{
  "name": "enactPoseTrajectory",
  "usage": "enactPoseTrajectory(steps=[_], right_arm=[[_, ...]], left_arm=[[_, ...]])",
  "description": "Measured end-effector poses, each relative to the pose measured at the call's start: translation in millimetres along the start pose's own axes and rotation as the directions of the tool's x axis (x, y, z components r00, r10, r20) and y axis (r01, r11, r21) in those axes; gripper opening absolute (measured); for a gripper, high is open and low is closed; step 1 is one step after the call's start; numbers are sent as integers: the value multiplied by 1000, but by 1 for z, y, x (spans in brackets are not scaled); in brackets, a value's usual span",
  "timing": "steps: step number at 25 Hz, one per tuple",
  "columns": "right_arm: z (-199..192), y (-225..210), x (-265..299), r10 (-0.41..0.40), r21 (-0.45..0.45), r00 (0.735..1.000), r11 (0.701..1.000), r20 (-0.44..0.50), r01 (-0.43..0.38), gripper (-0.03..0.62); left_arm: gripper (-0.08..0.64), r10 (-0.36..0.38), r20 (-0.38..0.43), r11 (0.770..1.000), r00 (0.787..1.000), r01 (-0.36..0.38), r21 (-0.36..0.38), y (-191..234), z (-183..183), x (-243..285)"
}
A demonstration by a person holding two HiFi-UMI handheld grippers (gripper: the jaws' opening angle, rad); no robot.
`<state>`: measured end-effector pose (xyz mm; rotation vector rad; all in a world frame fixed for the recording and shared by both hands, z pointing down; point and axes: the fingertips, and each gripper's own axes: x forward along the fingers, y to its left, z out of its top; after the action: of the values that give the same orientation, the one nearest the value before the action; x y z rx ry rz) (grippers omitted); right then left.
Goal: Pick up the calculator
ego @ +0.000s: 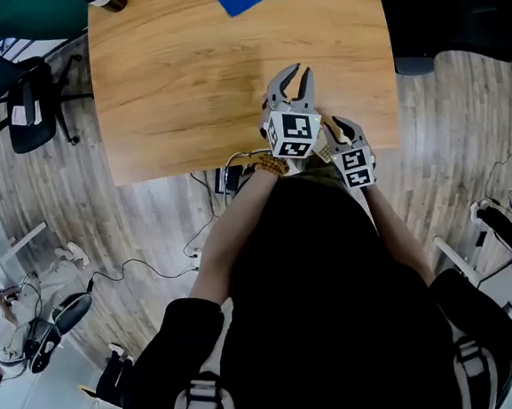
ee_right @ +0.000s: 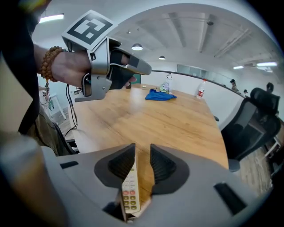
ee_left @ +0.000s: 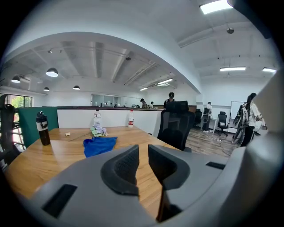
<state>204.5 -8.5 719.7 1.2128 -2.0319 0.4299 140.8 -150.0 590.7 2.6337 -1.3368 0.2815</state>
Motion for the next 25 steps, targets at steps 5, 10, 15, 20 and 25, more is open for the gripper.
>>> enactPoseTrajectory(steps=[5,10,15,20,25], right_arm=[[-26,15,8,66,36,994,997,-88,-63,232],[-47,28,19,109,31,982,994,-155,-105,391],[-59,41,29,170,51,964,985,-206,-163,495],[-73,52,39,211,4,941,976,-266,-217,503],[-85,53,44,202,-20,930,976,-308,-218,502]], left_arm=[[77,-37,-18,999,999,37,4,-16,-10,-1],[77,-70,-28,997,997,70,21,-28,-14,-3],[77,-40,-33,999,999,41,11,-19,-16,-6],[77,-21,-37,1000,999,21,-1,-14,-19,-7],[77,-24,-41,1000,999,25,4,-14,-20,-7]])
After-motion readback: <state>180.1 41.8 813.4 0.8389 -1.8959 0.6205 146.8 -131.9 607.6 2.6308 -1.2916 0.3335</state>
